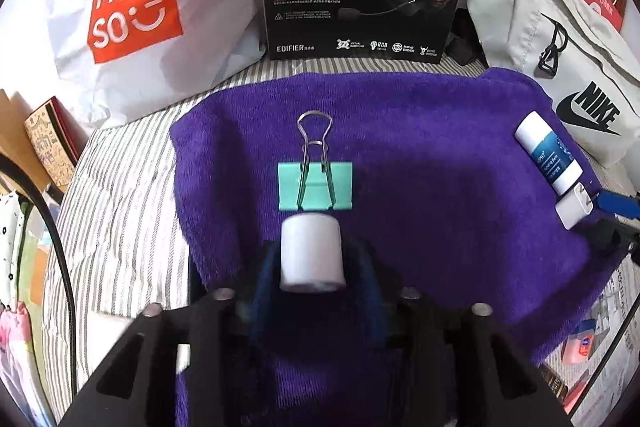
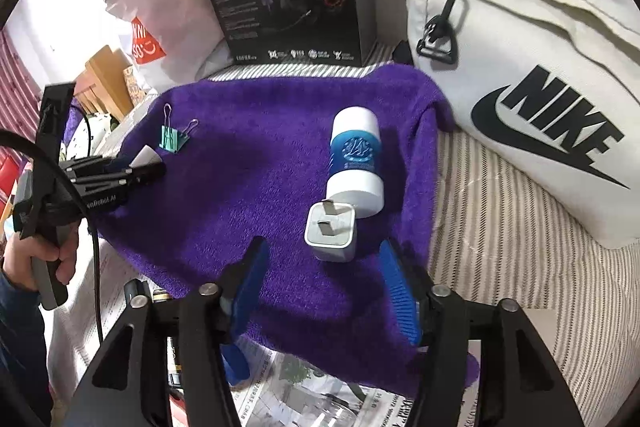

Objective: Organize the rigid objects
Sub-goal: 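Move the left gripper to the white USB lamp while the right gripper approaches the Vaseline jar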

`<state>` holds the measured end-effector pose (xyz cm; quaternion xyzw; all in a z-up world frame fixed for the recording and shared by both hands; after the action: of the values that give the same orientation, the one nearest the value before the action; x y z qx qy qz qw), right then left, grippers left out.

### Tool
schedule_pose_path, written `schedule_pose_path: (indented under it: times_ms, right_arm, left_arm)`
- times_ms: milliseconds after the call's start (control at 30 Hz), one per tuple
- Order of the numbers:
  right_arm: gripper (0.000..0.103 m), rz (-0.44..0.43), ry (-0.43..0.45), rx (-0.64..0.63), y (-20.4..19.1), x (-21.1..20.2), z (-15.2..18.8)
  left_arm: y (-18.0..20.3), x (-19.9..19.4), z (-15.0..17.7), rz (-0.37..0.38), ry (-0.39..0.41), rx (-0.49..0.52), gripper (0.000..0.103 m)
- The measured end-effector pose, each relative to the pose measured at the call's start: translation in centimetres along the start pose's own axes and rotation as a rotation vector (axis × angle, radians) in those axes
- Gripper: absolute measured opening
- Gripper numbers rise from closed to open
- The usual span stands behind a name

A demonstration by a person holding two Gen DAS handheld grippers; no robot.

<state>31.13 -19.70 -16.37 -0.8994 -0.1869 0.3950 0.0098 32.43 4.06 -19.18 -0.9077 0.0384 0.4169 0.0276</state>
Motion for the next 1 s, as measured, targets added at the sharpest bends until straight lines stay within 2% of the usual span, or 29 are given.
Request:
schedule_pose_path:
  times_ms: [67, 133, 267, 500, 667, 1000]
  right_arm:
    - [0.059, -0.020, 0.011, 0.025, 0.3, -0.5, -0.2]
    - [0.059, -0.027, 0.019, 0.034, 0.5, -0.8, -0.3]
    - [0.059, -0.043, 0.046, 0.042, 0.6, -1.7, -0.7]
    - [0.060, -0.074, 0.075, 0.030, -0.1, -3.0, -1.1]
    - [0.061, -0.082, 0.087, 0.024, -0.5, -3.4, -1.3]
    - [0.064, -0.060, 0.096, 0.006, -0.6, -4.0, -1.4]
  left_arm:
    - [0.1, -0.3, 0.4, 0.008, -0.006, -0.008, 0.055]
    - [-0.2, -0.8, 0.5, -0.012, 0.004, -0.022, 0.055]
    - [0.3, -3.4, 0.9, 0.004, 0.016, -0.056, 0.055]
    - [3.8, -9.1, 4.0, 0.008, 0.045, 0.035, 0.056]
    - [6.5, -10.5, 6.8, 0.097, 0.014, 0.050, 0.056]
    - [10.4, -11.6, 10.5, 0.161, -0.018, 0.147, 0.056]
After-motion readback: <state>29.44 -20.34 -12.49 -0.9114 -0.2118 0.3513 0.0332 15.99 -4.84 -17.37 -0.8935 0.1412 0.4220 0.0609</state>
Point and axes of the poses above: each gripper's, at about its wrist camera, not at the fingertips, and x roughly the way its jaws point, y to its right, z to its underside, the point moved 10 cm from there along x, roughly the way its jaws point, and after that the axes turned 7 degrees about y, right-handed, at the moved point
